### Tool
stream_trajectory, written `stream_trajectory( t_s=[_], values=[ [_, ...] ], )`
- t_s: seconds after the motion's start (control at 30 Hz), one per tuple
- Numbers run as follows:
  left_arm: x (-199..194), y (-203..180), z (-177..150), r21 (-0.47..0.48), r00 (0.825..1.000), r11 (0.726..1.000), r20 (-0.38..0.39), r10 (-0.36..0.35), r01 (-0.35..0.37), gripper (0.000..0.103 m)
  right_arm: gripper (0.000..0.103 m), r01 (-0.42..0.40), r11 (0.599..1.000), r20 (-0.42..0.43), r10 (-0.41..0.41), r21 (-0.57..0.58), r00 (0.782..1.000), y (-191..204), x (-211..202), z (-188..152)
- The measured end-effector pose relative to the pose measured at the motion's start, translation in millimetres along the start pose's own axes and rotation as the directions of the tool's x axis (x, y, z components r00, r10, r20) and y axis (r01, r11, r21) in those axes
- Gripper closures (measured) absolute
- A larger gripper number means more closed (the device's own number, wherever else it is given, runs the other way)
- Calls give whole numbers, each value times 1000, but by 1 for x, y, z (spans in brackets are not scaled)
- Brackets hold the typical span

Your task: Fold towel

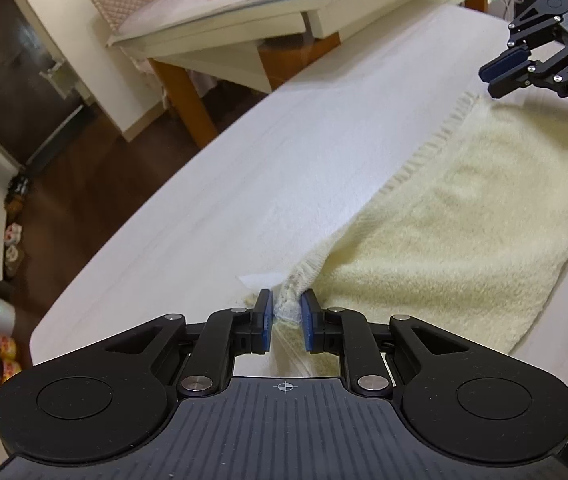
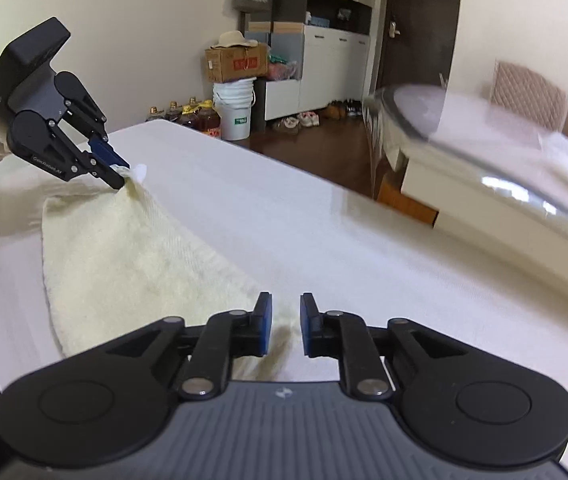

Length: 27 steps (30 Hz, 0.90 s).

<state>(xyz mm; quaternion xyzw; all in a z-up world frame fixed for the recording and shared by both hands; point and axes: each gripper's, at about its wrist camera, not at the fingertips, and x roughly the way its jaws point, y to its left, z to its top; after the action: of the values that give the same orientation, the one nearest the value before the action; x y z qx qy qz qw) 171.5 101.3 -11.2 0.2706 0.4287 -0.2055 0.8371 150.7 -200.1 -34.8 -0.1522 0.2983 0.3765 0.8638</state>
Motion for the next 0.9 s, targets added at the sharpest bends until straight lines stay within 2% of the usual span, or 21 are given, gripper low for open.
stream_trajectory(
  t_s=[0.17,0.27,0.5,0.7,0.73,0.83,0.9],
  values=[
    [4,-1,0,-8,1000,1000,2,2,-2,85,86,-9,1000,0,9,5,1000,0,10,-3],
    [2,-1,-2,-12,1000,1000,12,0,0,84,94,-7,1000,6,7,-15,1000,4,7,-2],
    [-5,3,6,-29,999,999,47,26,-25,82,94,83,995,84,-78,-54,993,2,-4,11],
    [13,4,7,-23,999,999,9,50,-49,79,92,80,996,25,-79,-47,997,-8,26,7],
    [13,5,7,-32,999,998,9,51,-51,78,91,81,996,28,-80,-43,996,-8,27,6],
    [12,11,5,-62,998,996,2,70,-70,62,84,105,994,53,-104,-18,993,-10,18,7],
    [9,18,2,-91,997,993,2,77,-77,61,84,119,993,82,-119,3,989,-8,6,10]
  ],
)
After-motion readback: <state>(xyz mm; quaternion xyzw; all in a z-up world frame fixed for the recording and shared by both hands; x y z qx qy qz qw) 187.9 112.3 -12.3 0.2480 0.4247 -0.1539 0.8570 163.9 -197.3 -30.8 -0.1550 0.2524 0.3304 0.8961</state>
